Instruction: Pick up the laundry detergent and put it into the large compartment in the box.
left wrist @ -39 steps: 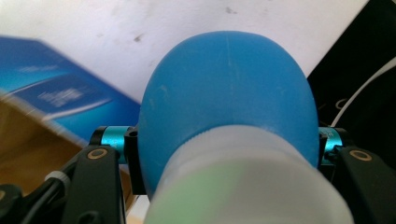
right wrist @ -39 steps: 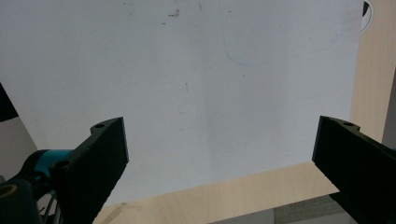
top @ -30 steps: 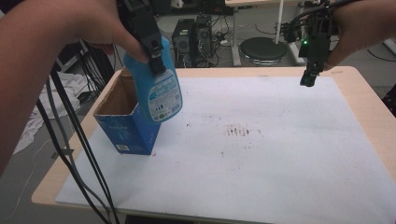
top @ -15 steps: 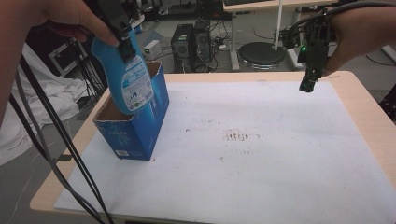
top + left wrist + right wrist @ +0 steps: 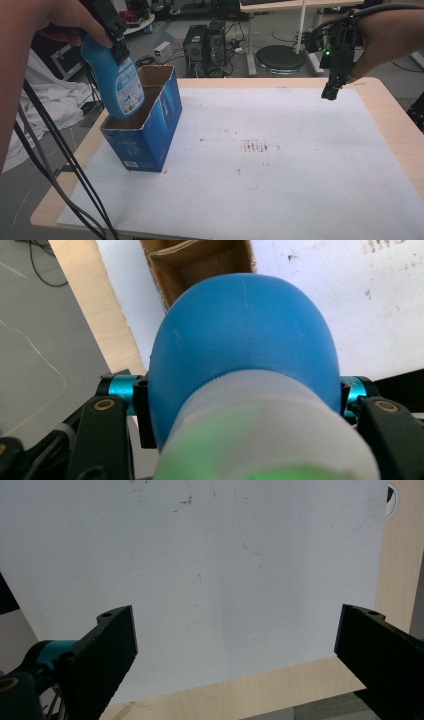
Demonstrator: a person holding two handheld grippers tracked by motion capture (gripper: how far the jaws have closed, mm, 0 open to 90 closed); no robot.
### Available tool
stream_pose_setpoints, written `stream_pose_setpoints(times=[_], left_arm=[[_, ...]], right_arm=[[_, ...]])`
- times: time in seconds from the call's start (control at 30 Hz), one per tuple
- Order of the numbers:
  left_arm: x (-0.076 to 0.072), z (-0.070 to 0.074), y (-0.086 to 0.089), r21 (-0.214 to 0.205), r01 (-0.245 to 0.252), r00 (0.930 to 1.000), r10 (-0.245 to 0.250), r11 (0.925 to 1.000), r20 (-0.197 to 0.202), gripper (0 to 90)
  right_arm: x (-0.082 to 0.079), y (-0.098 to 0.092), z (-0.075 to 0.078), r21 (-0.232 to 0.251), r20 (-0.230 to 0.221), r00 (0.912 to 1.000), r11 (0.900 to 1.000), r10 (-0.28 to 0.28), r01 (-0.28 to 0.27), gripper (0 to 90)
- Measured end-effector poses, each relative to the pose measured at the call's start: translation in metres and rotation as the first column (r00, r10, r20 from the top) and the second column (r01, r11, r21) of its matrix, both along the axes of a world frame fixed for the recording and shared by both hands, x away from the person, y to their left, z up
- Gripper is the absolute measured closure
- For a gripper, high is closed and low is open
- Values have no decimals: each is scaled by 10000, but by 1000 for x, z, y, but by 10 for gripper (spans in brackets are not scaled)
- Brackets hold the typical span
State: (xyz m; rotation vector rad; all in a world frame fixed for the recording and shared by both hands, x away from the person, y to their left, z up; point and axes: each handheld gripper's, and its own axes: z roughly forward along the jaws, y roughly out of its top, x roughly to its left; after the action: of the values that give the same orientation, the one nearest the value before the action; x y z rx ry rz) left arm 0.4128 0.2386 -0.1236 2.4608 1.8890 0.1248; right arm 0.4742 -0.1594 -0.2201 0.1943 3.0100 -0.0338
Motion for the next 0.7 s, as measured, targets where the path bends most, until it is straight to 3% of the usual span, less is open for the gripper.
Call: stream_pose_setpoints(times=[0.23, 0.7], left_arm=[[5, -20, 4, 66, -132, 9996, 134, 9999, -246, 393], [19, -73, 11, -442, -339, 9974, 310, 9984, -655, 392]], right_arm=[[2, 1, -3, -78, -25, 10000, 10000, -31, 31, 25], [4, -2, -11, -83, -153, 9998, 9999, -86, 85, 25]])
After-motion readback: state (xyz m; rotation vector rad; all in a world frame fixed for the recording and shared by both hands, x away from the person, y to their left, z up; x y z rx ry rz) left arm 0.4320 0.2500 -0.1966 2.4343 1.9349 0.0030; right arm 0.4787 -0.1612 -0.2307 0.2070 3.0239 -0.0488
